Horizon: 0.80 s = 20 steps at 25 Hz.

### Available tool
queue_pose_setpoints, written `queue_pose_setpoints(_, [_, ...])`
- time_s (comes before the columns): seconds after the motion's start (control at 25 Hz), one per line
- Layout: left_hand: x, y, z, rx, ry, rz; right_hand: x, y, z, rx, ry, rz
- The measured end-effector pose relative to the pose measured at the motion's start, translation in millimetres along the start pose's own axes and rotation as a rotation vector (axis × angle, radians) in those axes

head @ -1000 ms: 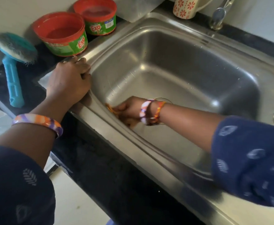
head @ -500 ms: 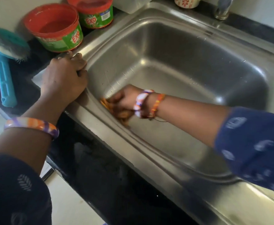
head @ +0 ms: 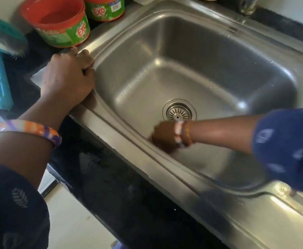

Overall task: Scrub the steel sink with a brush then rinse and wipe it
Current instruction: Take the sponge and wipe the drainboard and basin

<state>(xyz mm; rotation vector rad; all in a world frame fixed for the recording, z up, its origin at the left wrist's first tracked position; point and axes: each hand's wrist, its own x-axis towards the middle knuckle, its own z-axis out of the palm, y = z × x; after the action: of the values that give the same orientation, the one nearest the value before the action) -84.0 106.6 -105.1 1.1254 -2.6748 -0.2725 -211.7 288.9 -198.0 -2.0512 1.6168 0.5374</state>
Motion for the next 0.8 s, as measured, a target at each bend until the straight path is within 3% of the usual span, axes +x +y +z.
queue_pose_setpoints(0.08, [-1, -1, 0, 0.004, 0.006, 0.01, -35, -8, 27, -0.115, -0.255, -0.048])
queue_pose_setpoints(0.2, [-1, -1, 1, 0.024, 0.023, 0.039, -39, -6, 32, -0.089, -0.299, -0.027])
queue_pose_setpoints(0.28, [-1, -1, 1, 0.02, 0.017, 0.034, -18, 4, 10, 0.031, -0.21, 0.037])
queue_pose_setpoints(0.4, [-1, 0, 0, 0.016, 0.023, 0.022, 35, 29, -22, 0.311, 0.093, 0.221])
queue_pose_setpoints(0.52, [-3, 2, -3, 0.017, 0.031, 0.024, 82, 35, -37, 0.175, 0.318, 0.264])
queue_pose_setpoints(0.68, [-5, 5, -3, 0.03, 0.028, -0.011, 55, 24, -13, 0.217, 0.17, 0.204])
queue_pose_setpoints(0.8, [-5, 5, -3, 0.023, 0.03, -0.02, -19, 18, 40, 0.089, 0.045, -0.065])
